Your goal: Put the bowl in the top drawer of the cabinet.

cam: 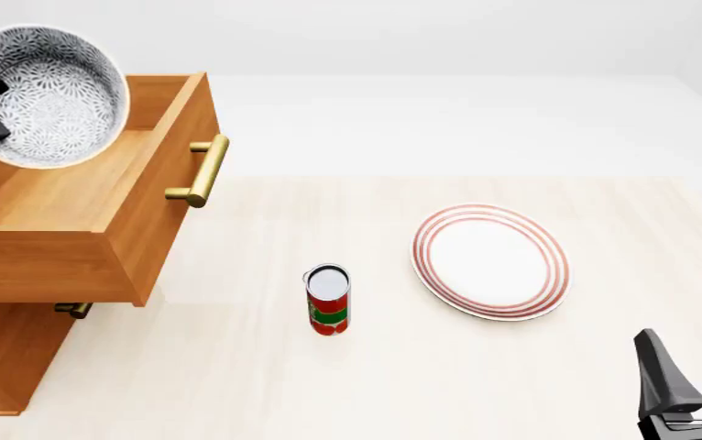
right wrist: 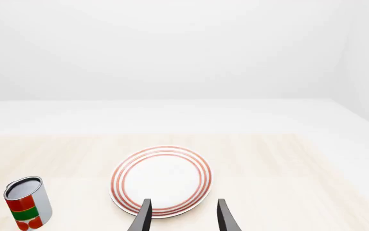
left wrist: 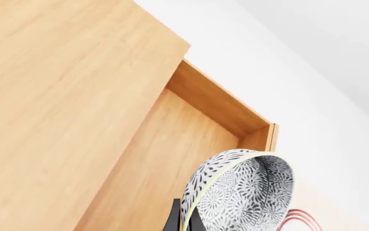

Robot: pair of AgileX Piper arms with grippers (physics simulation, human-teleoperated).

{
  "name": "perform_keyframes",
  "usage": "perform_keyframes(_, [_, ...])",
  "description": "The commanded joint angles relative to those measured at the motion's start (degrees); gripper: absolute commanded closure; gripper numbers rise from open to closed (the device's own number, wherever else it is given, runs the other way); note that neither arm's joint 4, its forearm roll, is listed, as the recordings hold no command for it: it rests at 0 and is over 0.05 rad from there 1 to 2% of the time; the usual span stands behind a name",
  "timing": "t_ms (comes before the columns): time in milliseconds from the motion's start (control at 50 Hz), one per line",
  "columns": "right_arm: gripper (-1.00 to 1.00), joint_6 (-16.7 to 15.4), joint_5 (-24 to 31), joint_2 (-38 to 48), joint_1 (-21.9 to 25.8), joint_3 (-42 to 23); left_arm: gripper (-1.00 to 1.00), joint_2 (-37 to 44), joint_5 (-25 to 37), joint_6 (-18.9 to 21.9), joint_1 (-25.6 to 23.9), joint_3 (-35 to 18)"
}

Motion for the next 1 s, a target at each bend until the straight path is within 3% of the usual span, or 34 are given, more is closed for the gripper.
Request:
perform_keyframes(20, [-1.0, 0.0, 0.0, 0.0, 0.0, 0.0, 1.0, 1.3, -0.1, 1.2, 0.3, -1.0])
perform_keyframes(340, [-1.0, 0.0, 0.0, 0.0, 0.0, 0.0, 1.0, 3.7, 0.5, 2.6, 0.6, -3.2])
perform_keyframes(1000, [-1.0, 0.0, 0.0, 0.0, 0.0, 0.0, 1.0, 7.0, -2.2, 3.3, 1.3, -1.3])
